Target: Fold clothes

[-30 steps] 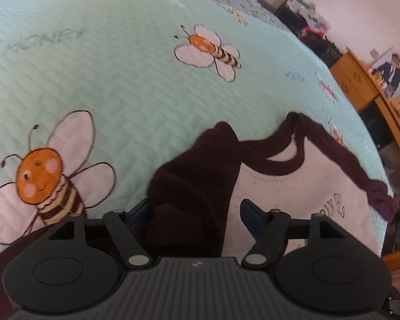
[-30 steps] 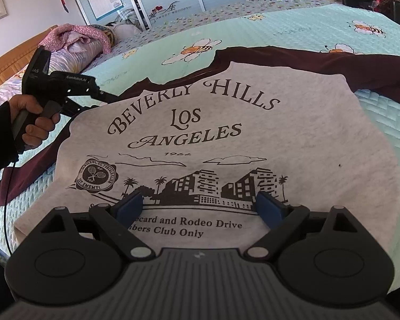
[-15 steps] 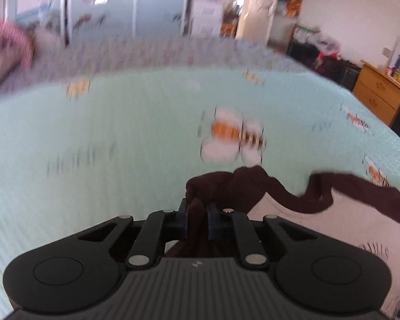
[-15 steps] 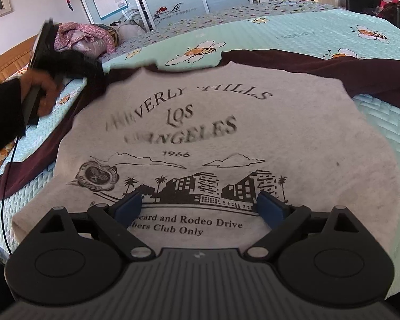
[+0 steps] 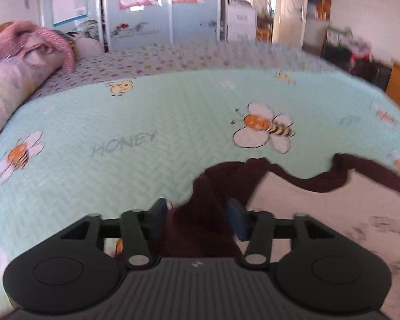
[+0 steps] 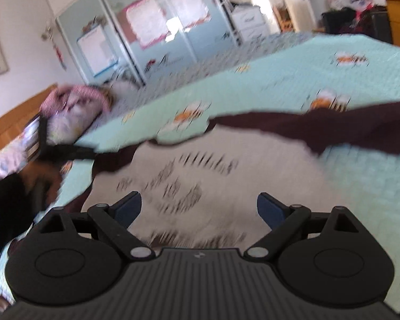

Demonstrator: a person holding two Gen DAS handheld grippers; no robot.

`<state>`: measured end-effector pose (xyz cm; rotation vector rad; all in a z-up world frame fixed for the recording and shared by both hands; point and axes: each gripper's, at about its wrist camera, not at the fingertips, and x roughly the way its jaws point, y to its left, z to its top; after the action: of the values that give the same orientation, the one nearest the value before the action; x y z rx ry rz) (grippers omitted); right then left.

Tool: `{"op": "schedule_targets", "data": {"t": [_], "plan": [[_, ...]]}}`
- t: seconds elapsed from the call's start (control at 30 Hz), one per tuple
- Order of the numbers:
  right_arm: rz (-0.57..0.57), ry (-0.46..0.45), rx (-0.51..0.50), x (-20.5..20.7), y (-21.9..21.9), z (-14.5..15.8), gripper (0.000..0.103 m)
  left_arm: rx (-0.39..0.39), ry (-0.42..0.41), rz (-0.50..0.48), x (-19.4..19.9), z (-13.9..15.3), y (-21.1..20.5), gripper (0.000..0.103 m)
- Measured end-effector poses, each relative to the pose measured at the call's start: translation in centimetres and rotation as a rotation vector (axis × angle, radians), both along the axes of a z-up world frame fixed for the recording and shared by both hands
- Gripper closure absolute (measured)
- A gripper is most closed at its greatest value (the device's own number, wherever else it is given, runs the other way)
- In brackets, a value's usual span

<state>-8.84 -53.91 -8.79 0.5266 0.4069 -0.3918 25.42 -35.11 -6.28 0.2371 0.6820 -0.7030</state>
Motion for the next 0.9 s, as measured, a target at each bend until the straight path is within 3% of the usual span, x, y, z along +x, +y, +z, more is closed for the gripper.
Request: {"op": "schedule_targets", "data": {"t": [0.1, 0.3, 0.47, 0.6, 0.67, 0.7, 0.73, 0.77, 0.8, 0.9], "plan": [[-0.003, 0.0, -0.006, 1.1, -3.2, 0.8, 0.009, -0.054, 0.055, -0.035, -3.7, -0.1, 2.9, 0.045], [0.09, 0.09, -0.154, 7.4, -11.2, 1.7, 0.009, -0.116, 0.182, -0.033, -8.0, -2.6, 6.6, 0.044], [0.171, 0.201, -0.119, 14.9, -18.1, -0.7, 0.009, -0.095, 0.239, 0.002, -7.4, -4.1, 6.5, 0.045], [0.235, 0.329, -0.099, 18.6, -19.5, -4.1, 0.01, -0.084, 0.275, 0.025, -7.3, -5.2, 6.7, 0.044], [0.245, 0.366, -0.13, 19.2, -19.0, -5.2, 0.02, -0.084, 0.284, 0.032, -7.5, -5.5, 6.9, 0.044], [0.247, 0.35, -0.122, 18.9, -18.8, -5.2, 0.041, -0.083, 0.286, 0.035, -7.5, -5.6, 6.9, 0.044], [0.249, 0.33, -0.111, 18.5, -18.7, -5.1, 0.072, -0.082, 0.289, 0.038, -7.6, -5.7, 6.9, 0.044], [0.253, 0.317, -0.091, 18.3, -19.0, -4.6, 0.086, -0.081, 0.291, 0.041, -7.6, -5.8, 6.9, 0.044], [0.258, 0.304, -0.069, 18.2, -19.3, -4.1, 0.092, -0.081, 0.29, 0.041, -7.7, -5.8, 6.9, 0.044], [0.195, 0.288, -0.176, 18.7, -20.2, -1.4, 0.093, -0.087, 0.272, 0.037, -7.9, -5.0, 6.9, 0.044]]}}
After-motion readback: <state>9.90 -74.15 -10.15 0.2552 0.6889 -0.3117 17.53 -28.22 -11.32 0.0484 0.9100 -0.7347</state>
